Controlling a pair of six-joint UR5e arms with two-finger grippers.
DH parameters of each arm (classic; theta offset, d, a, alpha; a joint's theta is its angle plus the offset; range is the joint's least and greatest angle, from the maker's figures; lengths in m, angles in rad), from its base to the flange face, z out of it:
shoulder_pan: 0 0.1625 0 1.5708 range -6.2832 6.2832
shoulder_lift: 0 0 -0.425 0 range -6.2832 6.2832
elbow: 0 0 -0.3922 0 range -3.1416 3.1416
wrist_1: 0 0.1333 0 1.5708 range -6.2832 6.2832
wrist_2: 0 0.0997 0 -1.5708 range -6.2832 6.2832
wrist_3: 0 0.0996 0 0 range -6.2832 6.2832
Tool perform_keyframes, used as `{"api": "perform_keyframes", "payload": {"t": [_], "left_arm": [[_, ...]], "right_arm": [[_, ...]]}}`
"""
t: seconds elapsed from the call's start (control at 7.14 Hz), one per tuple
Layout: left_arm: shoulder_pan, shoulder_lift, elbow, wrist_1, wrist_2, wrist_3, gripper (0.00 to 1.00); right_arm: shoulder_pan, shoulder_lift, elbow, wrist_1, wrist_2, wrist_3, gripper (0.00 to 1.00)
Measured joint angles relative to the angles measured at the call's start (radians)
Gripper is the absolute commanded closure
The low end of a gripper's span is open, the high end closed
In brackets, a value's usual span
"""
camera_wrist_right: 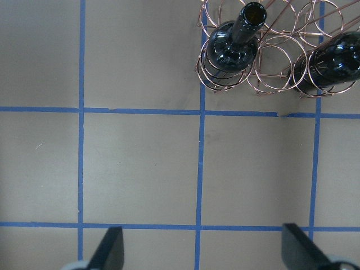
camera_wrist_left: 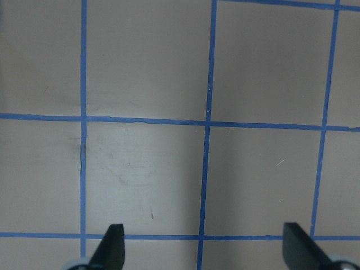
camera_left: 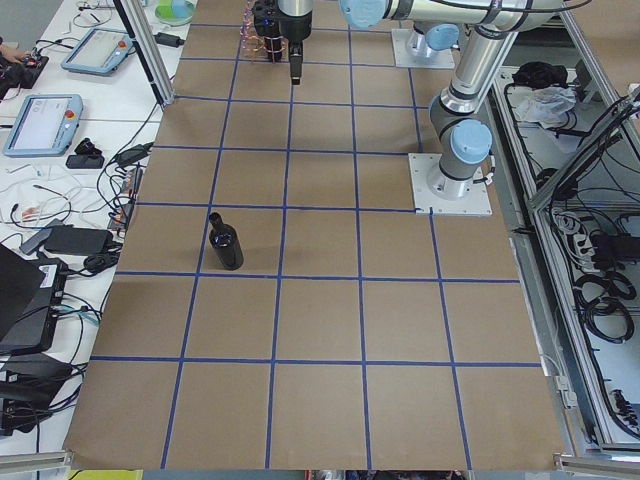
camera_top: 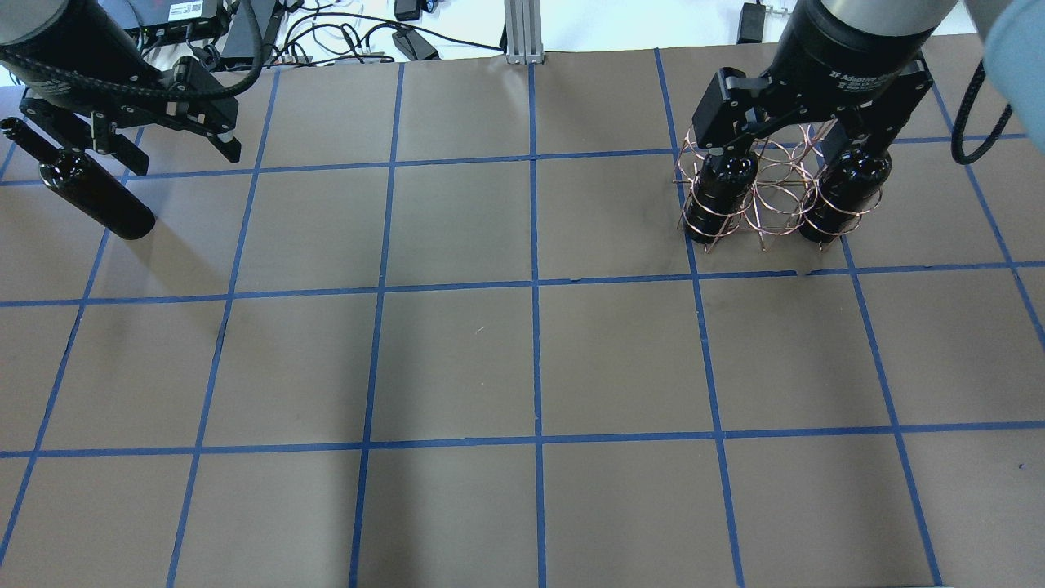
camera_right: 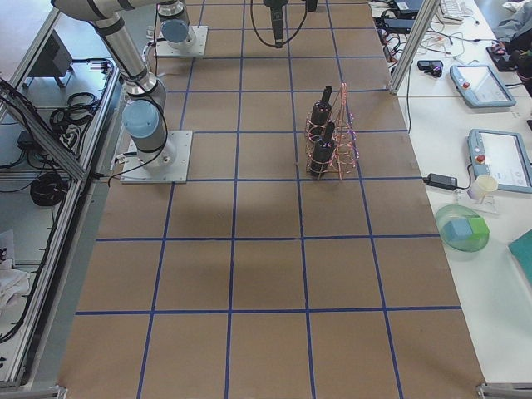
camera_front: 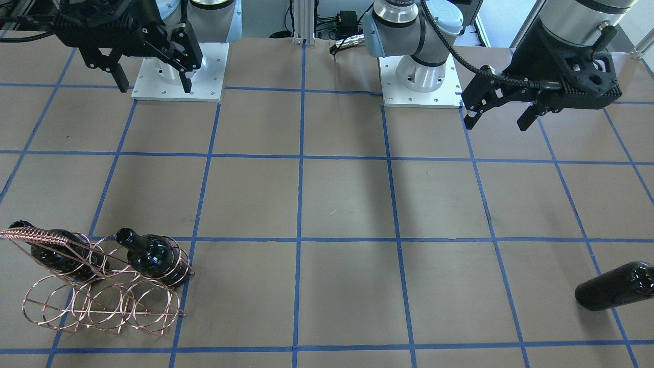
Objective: Place wine into wine basket
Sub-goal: 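Close the left gripper on the bottle neck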
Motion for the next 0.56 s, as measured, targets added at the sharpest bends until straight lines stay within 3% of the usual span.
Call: {"api": "perform_keyframes", "payload": {"t": [0.56], "left_arm": [[0.210, -0.071, 0.076, 0.019, 0.009, 0.365, 0.00]], "right_arm": [[0.000, 0.000, 0.000, 0.000, 0.000, 0.000, 0.00]]}}
